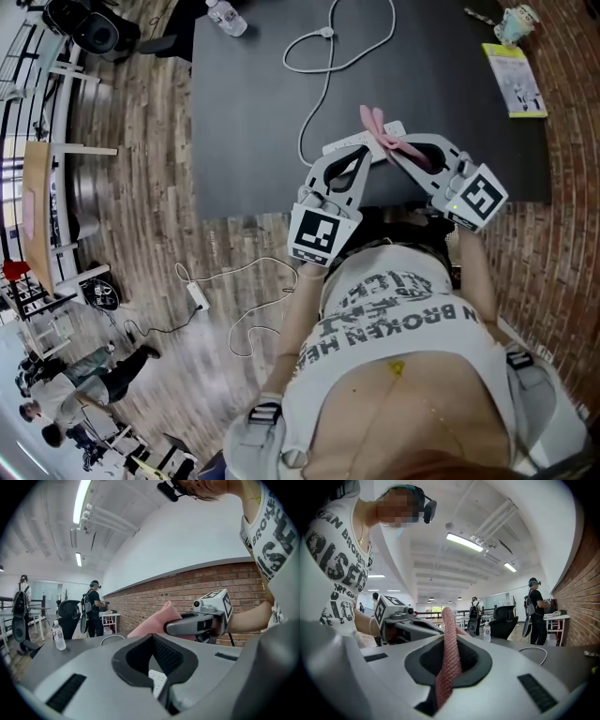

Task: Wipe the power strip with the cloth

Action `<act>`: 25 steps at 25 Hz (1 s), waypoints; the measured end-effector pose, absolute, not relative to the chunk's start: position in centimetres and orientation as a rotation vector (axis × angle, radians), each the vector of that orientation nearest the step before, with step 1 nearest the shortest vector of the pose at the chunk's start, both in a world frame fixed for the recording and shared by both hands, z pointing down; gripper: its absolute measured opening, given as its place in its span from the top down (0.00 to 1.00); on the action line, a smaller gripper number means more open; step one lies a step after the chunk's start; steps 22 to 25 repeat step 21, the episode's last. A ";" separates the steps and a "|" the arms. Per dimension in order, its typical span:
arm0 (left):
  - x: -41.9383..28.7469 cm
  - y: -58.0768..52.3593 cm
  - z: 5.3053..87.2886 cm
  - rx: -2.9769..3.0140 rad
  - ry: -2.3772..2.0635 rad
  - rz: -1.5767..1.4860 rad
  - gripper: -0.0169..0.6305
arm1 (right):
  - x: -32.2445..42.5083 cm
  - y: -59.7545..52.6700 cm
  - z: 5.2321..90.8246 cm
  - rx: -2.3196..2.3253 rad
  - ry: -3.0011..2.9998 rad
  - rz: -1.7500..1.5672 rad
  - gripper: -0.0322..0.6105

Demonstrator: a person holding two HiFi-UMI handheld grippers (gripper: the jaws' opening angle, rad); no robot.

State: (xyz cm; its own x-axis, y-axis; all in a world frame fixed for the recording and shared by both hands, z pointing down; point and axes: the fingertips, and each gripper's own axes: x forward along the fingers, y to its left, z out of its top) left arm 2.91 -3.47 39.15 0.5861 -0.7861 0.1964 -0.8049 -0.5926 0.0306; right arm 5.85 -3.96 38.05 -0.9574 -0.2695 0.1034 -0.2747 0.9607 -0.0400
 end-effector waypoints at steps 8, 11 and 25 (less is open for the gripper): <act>3.2 -3.0 39.3 2.681 -1.374 0.243 0.96 | 6.2 -3.4 38.3 0.399 -3.007 0.073 0.92; 3.2 -3.0 39.3 2.677 -1.381 0.239 0.96 | 6.1 -3.3 38.3 0.393 -3.003 0.071 0.92; 3.2 -3.0 39.3 2.672 -1.381 0.239 0.96 | 6.2 -3.4 38.6 0.392 -3.000 0.084 0.93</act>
